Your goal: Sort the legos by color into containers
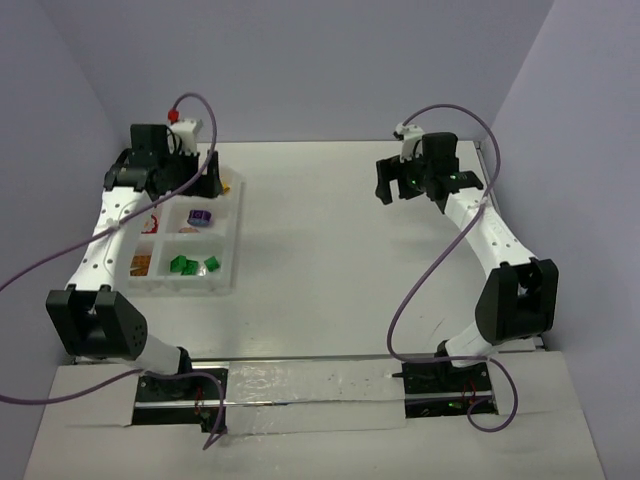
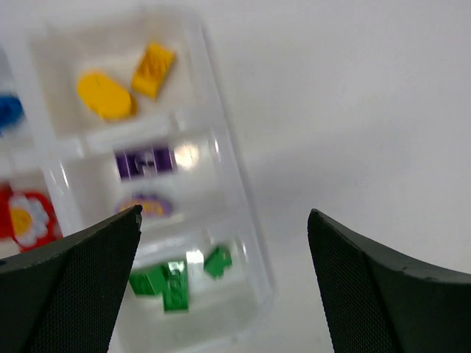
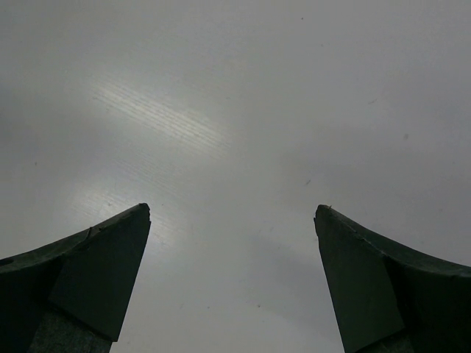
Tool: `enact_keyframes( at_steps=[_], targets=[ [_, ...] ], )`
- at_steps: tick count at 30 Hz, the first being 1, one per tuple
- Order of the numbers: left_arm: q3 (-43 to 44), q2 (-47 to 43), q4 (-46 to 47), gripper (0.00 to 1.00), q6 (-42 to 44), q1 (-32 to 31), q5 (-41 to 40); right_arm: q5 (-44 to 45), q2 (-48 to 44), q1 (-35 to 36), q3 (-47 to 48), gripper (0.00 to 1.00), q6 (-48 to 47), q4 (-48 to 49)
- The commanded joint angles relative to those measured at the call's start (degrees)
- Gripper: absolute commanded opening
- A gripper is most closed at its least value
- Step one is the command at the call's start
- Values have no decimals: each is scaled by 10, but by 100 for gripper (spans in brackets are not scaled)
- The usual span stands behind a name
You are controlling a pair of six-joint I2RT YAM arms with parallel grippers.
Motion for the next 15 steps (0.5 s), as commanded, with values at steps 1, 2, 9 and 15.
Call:
enact_keyframes(
  at_steps=[1,2,9,15],
  targets=[
    [126,65,10,99,-29,-2,-8,6,-5,-17,74,100,-1,-8],
    [145,78,8,99,-30,-2,-10,5,-5,-20,89,100,1,-13],
    [211,148,3,99,-64,-2,-19,-2,-1,-32,112,100,17,-13],
    [206,150,15,99,-70,-2,-15,-5,-8,-35,103,100,19,-10]
  ],
)
